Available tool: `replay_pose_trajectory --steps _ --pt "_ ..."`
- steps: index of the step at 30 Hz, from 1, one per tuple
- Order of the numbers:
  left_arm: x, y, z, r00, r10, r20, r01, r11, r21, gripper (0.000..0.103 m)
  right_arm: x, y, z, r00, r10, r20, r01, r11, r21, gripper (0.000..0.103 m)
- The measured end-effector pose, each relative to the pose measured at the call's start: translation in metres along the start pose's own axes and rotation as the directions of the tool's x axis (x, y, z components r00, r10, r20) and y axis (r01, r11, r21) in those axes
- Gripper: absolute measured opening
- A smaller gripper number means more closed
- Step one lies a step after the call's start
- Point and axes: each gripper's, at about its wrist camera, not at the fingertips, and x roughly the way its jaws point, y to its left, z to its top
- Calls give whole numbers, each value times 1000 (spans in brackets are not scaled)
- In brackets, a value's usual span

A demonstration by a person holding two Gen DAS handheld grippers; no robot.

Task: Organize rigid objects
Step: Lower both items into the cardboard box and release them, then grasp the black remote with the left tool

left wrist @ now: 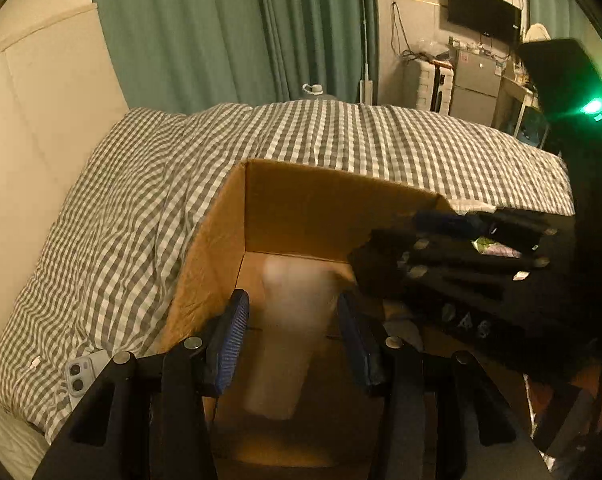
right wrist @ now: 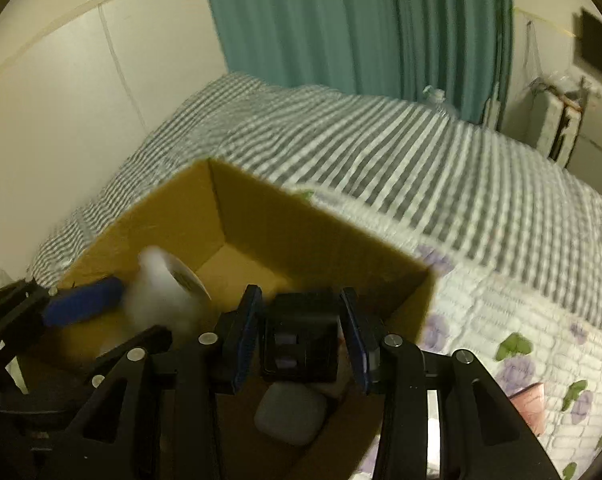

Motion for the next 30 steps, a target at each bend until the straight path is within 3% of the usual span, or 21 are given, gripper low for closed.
replay_pose_trajectory --steps 6,9,13,19,22,26,30 --pt "-27 -4 3 1000 -5 12 6 999 -35 65 -62 -16 9 992 -100 81 102 995 -21 72" --pt "-54 -18 8 999 -3 44 5 999 -32 67 -106 -30 8 979 -160 128 163 987 -13 93" --pt "-86 -46 14 996 -25 85 26 999 -20 74 -164 -49 -3 955 -238 175 245 969 -20 103" --pt "-104 -113 9 991 -76 107 77 997 0 75 -225 -92 -46 934 -318 161 322 947 7 103" --pt "-91 -155 -8 990 -96 99 90 994 70 75 -241 -118 -76 927 -350 135 352 936 12 103" --pt "-45 -202 -33 994 -112 15 108 983 151 75 -231 -155 -117 940 -338 57 339 941 -11 103" --pt "-3 -234 -50 995 -88 -43 96 965 245 75 -208 -185 -134 949 -315 19 315 949 18 103"
